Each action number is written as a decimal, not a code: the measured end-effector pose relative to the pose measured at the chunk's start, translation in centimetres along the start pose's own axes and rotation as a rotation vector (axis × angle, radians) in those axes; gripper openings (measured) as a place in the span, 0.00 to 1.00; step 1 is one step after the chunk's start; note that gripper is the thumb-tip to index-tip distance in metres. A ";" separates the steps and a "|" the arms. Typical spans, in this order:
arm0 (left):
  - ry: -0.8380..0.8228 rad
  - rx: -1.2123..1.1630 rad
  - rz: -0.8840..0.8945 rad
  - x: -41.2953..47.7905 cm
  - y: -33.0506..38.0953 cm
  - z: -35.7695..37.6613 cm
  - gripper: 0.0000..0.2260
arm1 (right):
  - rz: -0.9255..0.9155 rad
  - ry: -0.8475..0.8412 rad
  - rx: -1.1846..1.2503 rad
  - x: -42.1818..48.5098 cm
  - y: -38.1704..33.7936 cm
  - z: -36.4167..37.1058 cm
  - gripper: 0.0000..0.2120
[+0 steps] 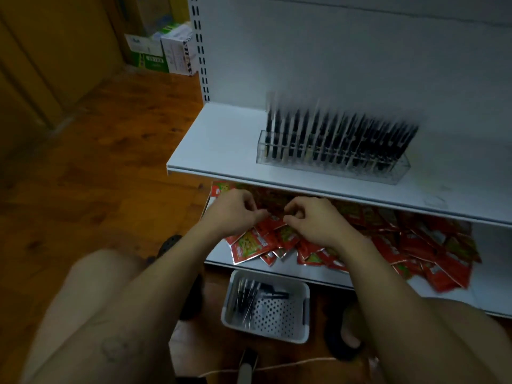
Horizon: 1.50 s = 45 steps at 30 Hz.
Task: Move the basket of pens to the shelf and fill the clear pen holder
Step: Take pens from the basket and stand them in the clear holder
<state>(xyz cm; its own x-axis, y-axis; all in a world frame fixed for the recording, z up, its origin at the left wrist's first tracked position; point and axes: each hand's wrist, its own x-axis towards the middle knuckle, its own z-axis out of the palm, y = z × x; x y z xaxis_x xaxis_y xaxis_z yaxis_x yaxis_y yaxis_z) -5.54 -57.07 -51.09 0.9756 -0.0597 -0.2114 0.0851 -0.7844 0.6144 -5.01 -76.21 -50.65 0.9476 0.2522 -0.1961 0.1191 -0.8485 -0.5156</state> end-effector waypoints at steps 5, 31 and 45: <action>-0.215 0.215 -0.064 -1.1 -4.6 6.3 0.10 | 0.102 -0.339 -0.051 -0.4 3.5 4.6 0.12; -0.264 -0.260 -0.715 1.6 -21.5 21.4 0.14 | 0.590 -0.668 0.266 5.3 9.2 33.2 0.20; -0.156 -0.603 -0.698 2.9 -18.2 21.0 0.08 | 0.806 -0.280 0.611 4.0 10.5 31.9 0.08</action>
<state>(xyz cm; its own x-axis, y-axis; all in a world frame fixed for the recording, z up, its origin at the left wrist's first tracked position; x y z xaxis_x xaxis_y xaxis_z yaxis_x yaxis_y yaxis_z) -8.53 -55.88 -78.83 0.6298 0.1873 -0.7538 0.7746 -0.2243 0.5914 -9.48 -69.30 -83.50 0.5683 -0.1182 -0.8143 -0.7603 -0.4538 -0.4647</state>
